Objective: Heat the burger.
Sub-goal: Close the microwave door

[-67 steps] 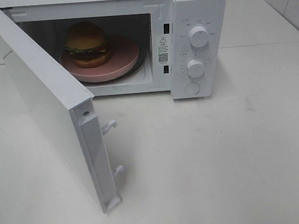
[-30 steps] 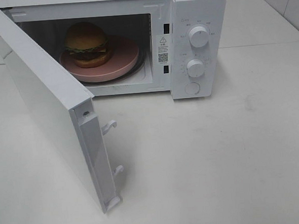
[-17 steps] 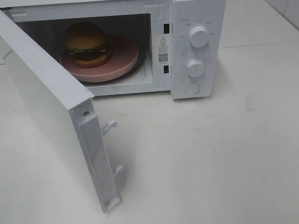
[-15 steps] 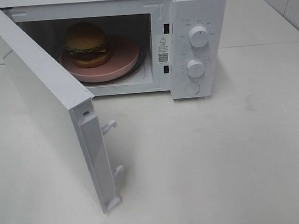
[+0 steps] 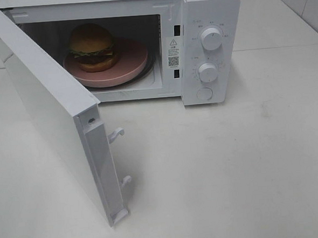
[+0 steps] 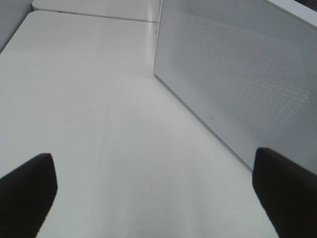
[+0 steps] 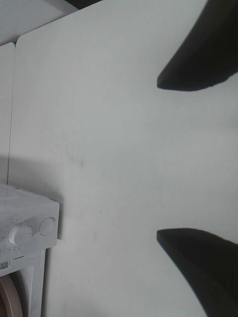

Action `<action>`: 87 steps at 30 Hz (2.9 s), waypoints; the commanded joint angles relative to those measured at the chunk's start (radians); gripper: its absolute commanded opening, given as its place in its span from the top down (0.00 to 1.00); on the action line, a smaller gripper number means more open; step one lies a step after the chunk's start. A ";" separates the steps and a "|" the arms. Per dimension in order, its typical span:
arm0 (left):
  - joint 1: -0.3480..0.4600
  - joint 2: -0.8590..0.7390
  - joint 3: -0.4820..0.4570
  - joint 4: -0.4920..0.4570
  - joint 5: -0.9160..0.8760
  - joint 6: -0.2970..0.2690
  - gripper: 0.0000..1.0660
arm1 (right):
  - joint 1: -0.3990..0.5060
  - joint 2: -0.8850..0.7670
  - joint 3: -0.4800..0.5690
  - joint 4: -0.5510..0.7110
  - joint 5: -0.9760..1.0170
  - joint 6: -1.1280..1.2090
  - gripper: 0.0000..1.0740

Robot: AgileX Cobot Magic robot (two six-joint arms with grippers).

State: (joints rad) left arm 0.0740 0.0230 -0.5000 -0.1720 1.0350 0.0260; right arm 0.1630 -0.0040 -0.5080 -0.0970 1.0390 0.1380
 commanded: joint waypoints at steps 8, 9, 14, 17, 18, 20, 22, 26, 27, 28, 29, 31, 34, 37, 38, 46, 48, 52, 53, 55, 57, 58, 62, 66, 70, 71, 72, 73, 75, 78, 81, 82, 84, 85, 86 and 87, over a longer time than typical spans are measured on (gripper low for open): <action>0.002 0.136 -0.022 -0.004 -0.079 -0.004 0.12 | -0.008 -0.026 0.001 0.002 -0.003 -0.016 0.31; 0.002 0.163 -0.023 0.007 -0.119 -0.005 0.15 | -0.008 -0.026 0.001 0.002 -0.003 -0.016 0.31; 0.002 0.232 -0.020 0.016 -0.251 -0.005 0.29 | -0.008 -0.026 0.001 0.002 -0.003 -0.016 0.31; 0.002 0.279 -0.017 0.026 -0.306 -0.004 0.38 | -0.008 -0.026 0.001 0.002 -0.003 -0.016 0.31; 0.002 0.295 -0.017 0.027 -0.324 -0.004 0.43 | -0.008 -0.026 0.001 0.002 -0.003 -0.016 0.31; 0.002 0.324 -0.016 0.028 -0.356 -0.004 0.54 | -0.008 -0.026 0.001 0.002 -0.003 -0.016 0.31; 0.002 0.354 -0.009 0.025 -0.394 -0.004 0.65 | -0.008 -0.026 0.001 0.002 -0.003 -0.016 0.31; 0.002 0.414 0.025 0.012 -0.494 -0.005 0.94 | -0.008 -0.026 0.001 0.002 -0.003 -0.016 0.31; 0.000 0.438 0.044 0.010 -0.552 -0.001 1.00 | -0.008 -0.026 0.001 0.002 -0.003 -0.016 0.31; 0.000 0.438 0.044 0.010 -0.552 -0.001 1.00 | -0.008 -0.026 0.001 0.002 -0.003 -0.016 0.31; -0.005 0.450 0.054 0.010 -0.586 0.005 1.00 | -0.008 -0.026 0.001 0.002 -0.003 -0.016 0.31; -0.006 0.471 0.075 0.005 -0.654 0.035 1.00 | -0.008 -0.026 0.001 0.002 -0.003 -0.016 0.31; -0.006 0.508 0.108 -0.015 -0.761 0.088 1.00 | -0.008 -0.026 0.001 0.002 -0.003 -0.016 0.31; -0.006 0.545 0.139 -0.046 -0.866 0.125 1.00 | -0.008 -0.026 0.001 0.002 -0.003 -0.016 0.31; -0.006 0.573 0.165 -0.066 -0.944 0.139 1.00 | -0.008 -0.026 0.001 0.002 -0.003 -0.016 0.31; -0.006 0.660 0.248 -0.066 -1.223 0.146 1.00 | -0.008 -0.026 0.001 0.002 -0.003 -0.016 0.31; -0.006 0.686 0.264 -0.066 -1.273 0.146 1.00 | -0.008 -0.026 0.001 0.002 -0.003 -0.016 0.31; -0.006 0.779 0.289 -0.030 -1.398 0.083 1.00 | -0.008 -0.026 0.001 0.002 -0.003 -0.016 0.31; -0.006 0.779 0.289 -0.030 -1.398 0.083 1.00 | -0.008 -0.026 0.001 0.002 -0.003 -0.016 0.31; -0.006 0.837 0.293 0.080 -1.491 0.014 1.00 | -0.008 -0.026 0.001 0.002 -0.003 -0.016 0.31; -0.006 0.858 0.293 0.131 -1.511 -0.010 1.00 | -0.008 -0.026 0.001 0.002 -0.003 -0.016 0.31; -0.006 0.898 0.293 0.210 -1.542 -0.062 1.00 | -0.008 -0.026 0.001 0.002 -0.003 -0.016 0.31; -0.006 0.967 0.293 0.303 -1.575 -0.149 1.00 | -0.008 -0.026 0.001 0.002 -0.003 -0.016 0.31; -0.006 1.079 0.293 0.391 -1.680 -0.216 1.00 | -0.008 -0.026 0.001 0.002 -0.003 -0.016 0.31; -0.006 1.134 0.293 0.426 -1.741 -0.217 1.00 | -0.008 -0.026 0.001 0.002 -0.003 -0.016 0.31; -0.006 1.169 0.293 0.445 -1.779 -0.217 1.00 | -0.008 -0.026 0.001 0.002 -0.003 -0.016 0.31; -0.006 1.190 0.293 0.456 -1.803 -0.217 1.00 | -0.008 -0.026 0.001 0.002 -0.003 -0.016 0.31; -0.006 1.190 0.293 0.456 -1.803 -0.217 1.00 | -0.008 -0.026 0.001 0.002 -0.003 -0.016 0.31; -0.006 1.230 0.293 0.482 -1.845 -0.218 1.00 | -0.008 -0.026 0.001 0.002 -0.003 -0.016 0.31; -0.010 1.283 0.293 0.508 -1.907 -0.220 1.00 | -0.008 -0.026 0.001 0.002 -0.003 -0.016 0.31; -0.058 1.325 0.289 0.503 -1.936 -0.217 1.00 | -0.008 -0.026 0.001 0.002 -0.003 -0.016 0.31; -0.101 1.353 0.282 0.488 -1.937 -0.207 1.00 | -0.008 -0.026 0.001 0.002 -0.003 -0.016 0.31; -0.136 1.373 0.279 0.445 -1.946 -0.187 1.00 | -0.008 -0.026 0.001 0.002 -0.003 -0.016 0.31; -0.155 1.385 0.279 0.412 -1.958 -0.179 1.00 | -0.008 -0.026 0.001 0.002 -0.003 -0.016 0.31; -0.155 1.385 0.279 0.412 -1.958 -0.179 1.00 | -0.008 -0.026 0.001 0.002 -0.003 -0.016 0.31; -0.186 1.408 0.279 0.370 -1.978 -0.161 1.00 | -0.008 -0.026 0.001 0.002 -0.003 -0.016 0.31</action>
State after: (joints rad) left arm -0.1010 1.4320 -0.2120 0.2310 -0.9180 -0.1440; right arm 0.1630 -0.0040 -0.5080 -0.0970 1.0380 0.1380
